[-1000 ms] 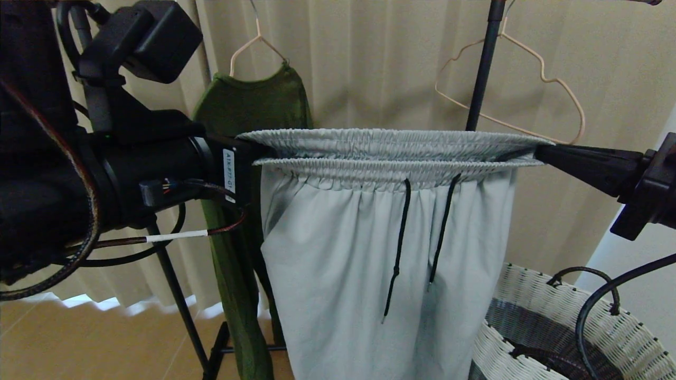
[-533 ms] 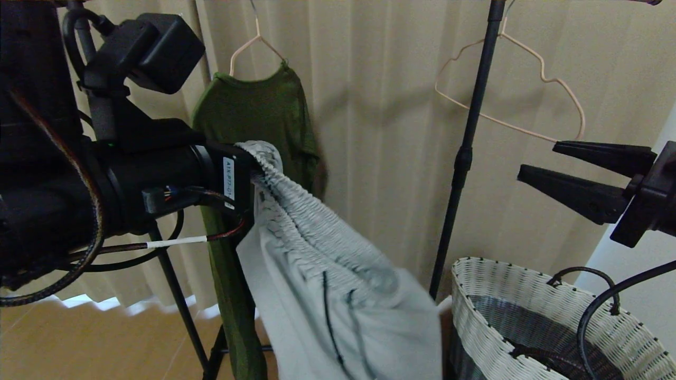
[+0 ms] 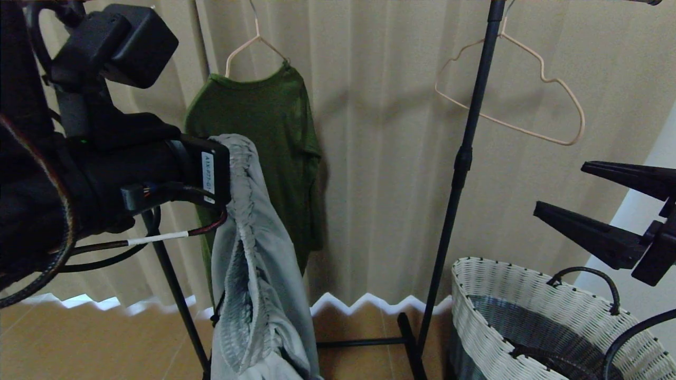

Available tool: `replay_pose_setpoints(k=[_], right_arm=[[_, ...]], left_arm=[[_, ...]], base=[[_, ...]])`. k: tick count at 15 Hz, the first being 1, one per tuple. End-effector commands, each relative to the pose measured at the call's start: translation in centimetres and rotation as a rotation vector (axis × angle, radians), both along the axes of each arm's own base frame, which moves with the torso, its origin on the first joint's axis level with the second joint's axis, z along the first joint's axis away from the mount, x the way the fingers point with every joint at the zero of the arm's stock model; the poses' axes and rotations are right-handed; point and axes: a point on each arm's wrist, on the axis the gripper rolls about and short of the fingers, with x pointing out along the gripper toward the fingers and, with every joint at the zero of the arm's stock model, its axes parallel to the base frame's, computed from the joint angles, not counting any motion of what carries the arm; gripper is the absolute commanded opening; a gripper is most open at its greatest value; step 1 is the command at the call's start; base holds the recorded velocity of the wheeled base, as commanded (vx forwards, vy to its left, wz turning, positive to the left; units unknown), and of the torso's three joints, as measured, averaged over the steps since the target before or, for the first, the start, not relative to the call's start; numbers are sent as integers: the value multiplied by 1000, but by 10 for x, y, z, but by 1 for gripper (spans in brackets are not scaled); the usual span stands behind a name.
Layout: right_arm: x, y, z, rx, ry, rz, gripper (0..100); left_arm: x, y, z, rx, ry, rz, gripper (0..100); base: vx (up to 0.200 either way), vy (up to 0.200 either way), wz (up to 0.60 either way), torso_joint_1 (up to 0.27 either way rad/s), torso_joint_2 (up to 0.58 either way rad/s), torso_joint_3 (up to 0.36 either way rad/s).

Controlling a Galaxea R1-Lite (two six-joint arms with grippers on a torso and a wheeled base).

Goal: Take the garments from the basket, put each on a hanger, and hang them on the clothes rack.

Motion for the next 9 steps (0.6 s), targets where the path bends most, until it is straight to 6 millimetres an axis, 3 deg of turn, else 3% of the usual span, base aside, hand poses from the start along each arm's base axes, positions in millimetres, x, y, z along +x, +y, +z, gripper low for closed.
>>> replay_pose_setpoints(k=[1, 9], right_arm=[[-16, -7, -5, 8, -60, -9, 100], [-25, -14, -34, 53, 4, -46, 100]], left_arm=[[-9, 18, -1, 13, -16, 33, 0], [-41, 70, -21, 10, -16, 152, 0]], base=[[0, 0, 0, 0, 0, 0], [0, 0, 0, 0, 0, 0]])
